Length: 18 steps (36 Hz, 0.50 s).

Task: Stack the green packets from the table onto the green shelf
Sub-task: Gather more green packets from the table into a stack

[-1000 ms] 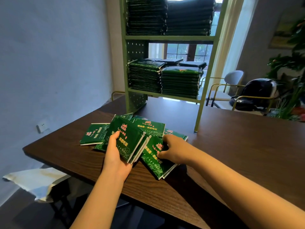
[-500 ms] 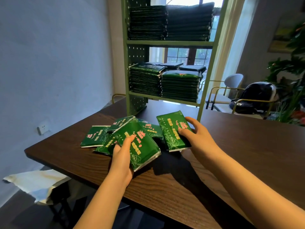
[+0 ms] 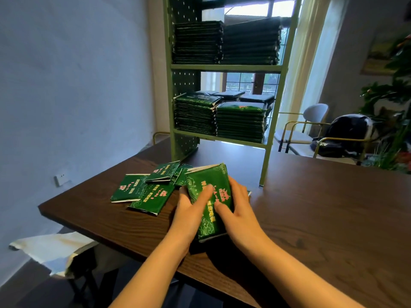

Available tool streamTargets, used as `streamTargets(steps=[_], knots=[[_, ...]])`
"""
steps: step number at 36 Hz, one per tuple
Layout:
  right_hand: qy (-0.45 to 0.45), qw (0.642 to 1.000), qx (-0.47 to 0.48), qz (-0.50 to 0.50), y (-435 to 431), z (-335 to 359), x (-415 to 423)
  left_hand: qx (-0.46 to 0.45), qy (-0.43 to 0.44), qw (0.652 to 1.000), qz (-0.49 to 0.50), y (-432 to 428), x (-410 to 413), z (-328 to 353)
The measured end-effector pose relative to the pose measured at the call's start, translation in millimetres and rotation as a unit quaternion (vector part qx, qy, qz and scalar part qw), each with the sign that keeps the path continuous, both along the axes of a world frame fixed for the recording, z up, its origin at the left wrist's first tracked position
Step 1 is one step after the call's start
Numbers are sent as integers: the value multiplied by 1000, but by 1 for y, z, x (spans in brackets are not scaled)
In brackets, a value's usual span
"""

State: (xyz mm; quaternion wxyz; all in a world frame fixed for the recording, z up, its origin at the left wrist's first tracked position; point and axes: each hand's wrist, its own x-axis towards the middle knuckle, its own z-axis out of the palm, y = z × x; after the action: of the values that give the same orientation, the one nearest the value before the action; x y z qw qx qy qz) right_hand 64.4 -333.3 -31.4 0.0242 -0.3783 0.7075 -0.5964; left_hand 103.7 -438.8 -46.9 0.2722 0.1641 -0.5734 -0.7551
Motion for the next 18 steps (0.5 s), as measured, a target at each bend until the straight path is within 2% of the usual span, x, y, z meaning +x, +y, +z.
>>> streamTargets(steps=[3, 6, 10, 13, 18], knots=[[-1, 999, -14, 38, 3, 0, 3, -69, 35, 997, 4, 2, 5, 6], [-80, 987, -94, 107, 6, 1, -1, -131, 61, 989, -13, -2, 10, 10], [-169, 963, -175, 116, 9, 6, -5, -222, 76, 971, -51, -4, 12, 6], [-195, 957, -191, 95, 10, 7, -4, -237, 51, 966, -85, -2, 15, -1], [-196, 959, -191, 79, 8, 4, -1, -212, 68, 968, -116, 4, 19, -6]])
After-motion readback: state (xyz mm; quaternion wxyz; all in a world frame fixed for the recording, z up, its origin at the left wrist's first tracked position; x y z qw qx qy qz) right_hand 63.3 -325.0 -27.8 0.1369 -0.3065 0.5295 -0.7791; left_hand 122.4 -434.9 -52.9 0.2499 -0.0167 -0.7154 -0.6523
